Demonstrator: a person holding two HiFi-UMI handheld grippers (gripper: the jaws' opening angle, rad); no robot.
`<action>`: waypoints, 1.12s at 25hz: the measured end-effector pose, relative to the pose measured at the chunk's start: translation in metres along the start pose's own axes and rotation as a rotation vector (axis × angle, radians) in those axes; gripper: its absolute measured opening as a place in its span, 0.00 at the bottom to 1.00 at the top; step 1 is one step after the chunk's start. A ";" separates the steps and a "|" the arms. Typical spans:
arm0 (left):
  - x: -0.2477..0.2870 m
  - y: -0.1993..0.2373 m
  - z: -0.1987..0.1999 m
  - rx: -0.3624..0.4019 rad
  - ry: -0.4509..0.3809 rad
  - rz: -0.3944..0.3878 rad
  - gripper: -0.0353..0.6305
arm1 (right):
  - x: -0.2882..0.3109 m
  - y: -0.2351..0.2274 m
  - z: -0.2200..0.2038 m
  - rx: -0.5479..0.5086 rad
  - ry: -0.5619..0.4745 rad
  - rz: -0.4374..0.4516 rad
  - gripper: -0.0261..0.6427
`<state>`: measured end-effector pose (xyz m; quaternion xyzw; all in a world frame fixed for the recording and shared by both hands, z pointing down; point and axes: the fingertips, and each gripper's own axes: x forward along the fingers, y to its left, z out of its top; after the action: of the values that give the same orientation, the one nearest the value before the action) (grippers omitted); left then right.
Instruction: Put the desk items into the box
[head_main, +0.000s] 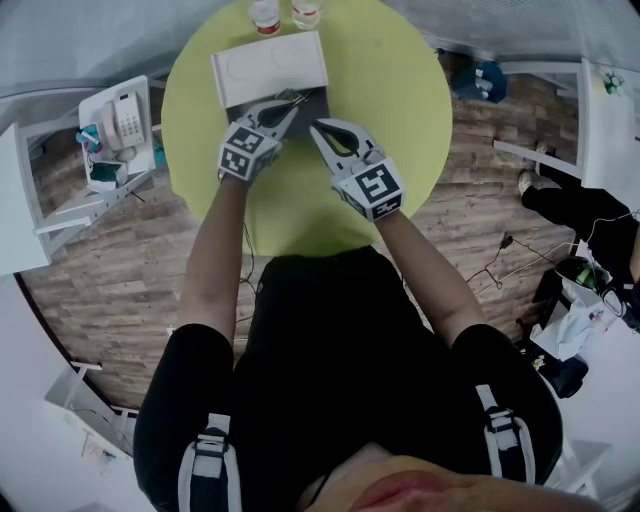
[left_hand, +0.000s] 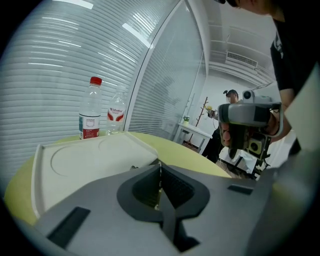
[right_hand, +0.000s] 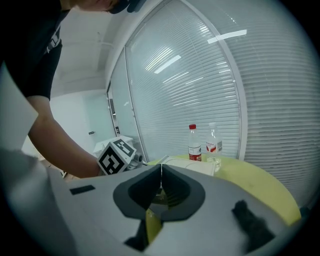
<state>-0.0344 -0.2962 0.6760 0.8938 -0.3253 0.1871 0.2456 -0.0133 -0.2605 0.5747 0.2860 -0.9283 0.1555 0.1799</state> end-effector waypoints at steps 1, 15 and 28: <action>0.001 0.000 -0.001 0.002 0.006 -0.002 0.08 | 0.000 0.000 -0.001 0.000 0.001 0.001 0.06; -0.010 0.011 -0.011 -0.038 0.007 0.075 0.08 | 0.002 0.000 -0.004 0.012 0.005 0.009 0.06; -0.056 -0.002 0.017 -0.018 -0.100 0.136 0.09 | -0.003 0.021 0.006 -0.012 -0.009 0.022 0.06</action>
<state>-0.0703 -0.2776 0.6338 0.8757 -0.3987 0.1555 0.2236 -0.0243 -0.2446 0.5645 0.2752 -0.9331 0.1507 0.1758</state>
